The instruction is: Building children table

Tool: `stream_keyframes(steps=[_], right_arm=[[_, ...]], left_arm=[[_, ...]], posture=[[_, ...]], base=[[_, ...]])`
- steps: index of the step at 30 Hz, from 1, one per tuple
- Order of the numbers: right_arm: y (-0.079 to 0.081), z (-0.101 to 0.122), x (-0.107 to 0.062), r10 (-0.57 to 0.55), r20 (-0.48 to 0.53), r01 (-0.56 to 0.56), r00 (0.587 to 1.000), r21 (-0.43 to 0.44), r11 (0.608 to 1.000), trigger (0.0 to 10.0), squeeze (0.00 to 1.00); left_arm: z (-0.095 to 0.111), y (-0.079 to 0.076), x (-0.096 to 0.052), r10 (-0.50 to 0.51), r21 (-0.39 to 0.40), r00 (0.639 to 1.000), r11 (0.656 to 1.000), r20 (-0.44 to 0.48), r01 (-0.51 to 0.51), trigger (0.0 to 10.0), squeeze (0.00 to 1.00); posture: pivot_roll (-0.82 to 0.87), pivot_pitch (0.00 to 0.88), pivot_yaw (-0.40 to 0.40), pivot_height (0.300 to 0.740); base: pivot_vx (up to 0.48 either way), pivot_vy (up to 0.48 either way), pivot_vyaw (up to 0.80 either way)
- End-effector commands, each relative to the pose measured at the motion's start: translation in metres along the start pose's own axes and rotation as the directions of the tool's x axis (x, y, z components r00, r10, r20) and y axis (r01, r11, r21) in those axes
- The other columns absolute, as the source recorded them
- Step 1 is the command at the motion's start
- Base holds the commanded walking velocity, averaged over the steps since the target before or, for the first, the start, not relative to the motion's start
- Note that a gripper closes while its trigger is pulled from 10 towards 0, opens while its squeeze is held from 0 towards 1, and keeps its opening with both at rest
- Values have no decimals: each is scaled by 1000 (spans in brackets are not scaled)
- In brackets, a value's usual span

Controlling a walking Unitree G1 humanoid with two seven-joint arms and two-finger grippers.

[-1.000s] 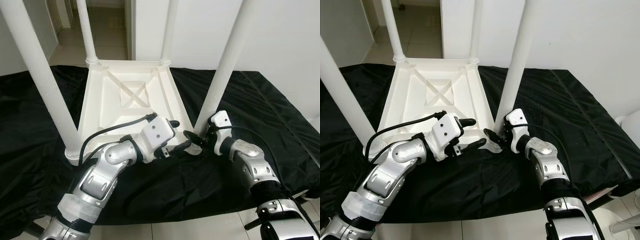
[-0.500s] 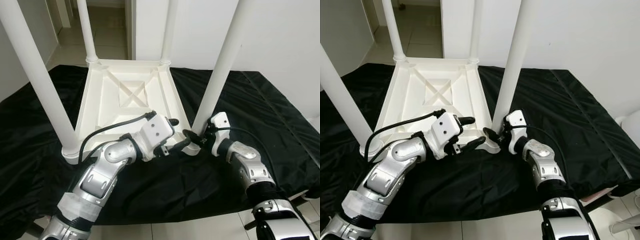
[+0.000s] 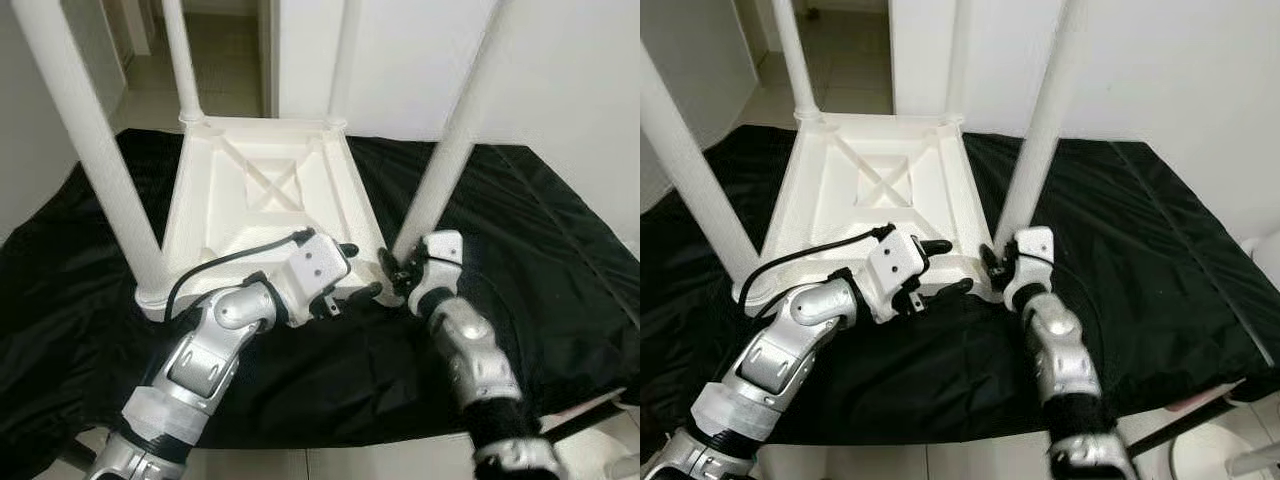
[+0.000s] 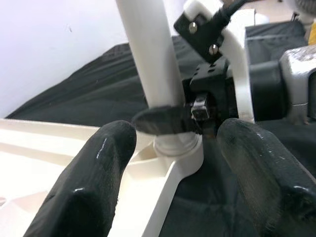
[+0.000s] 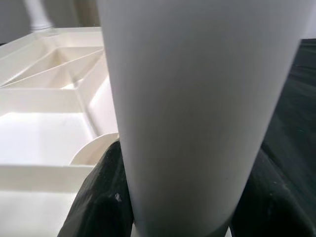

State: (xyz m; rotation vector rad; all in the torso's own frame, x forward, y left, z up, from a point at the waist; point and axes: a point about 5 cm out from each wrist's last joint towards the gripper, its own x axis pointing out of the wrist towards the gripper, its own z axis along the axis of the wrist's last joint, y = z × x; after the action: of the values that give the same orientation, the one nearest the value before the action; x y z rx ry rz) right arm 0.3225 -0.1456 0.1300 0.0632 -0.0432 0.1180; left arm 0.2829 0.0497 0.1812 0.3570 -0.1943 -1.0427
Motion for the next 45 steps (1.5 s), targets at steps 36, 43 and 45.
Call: stream_keyframes(steps=[36,43,45], right_arm=[[-1,-8,-77,-102,89,103,991,-4,995,10000,0],[-7,-19,-101,-73,26,74,997,-38,997,10000,0],[-6,-20,-106,-45,16,46,999,-34,998,10000,0]], left_arm=[[-15,26,0,197,-9,979,980,-59,-197,10000,0],[-28,41,-1,254,65,956,967,-144,-247,10000,0],[-31,41,-2,241,80,957,970,-159,-230,10000,0]], posture=[[-69,47,-23,740],[-90,52,-10,740],[-90,52,-10,740]], base=[[0,0,0],[0,0,0],[0,0,0]])
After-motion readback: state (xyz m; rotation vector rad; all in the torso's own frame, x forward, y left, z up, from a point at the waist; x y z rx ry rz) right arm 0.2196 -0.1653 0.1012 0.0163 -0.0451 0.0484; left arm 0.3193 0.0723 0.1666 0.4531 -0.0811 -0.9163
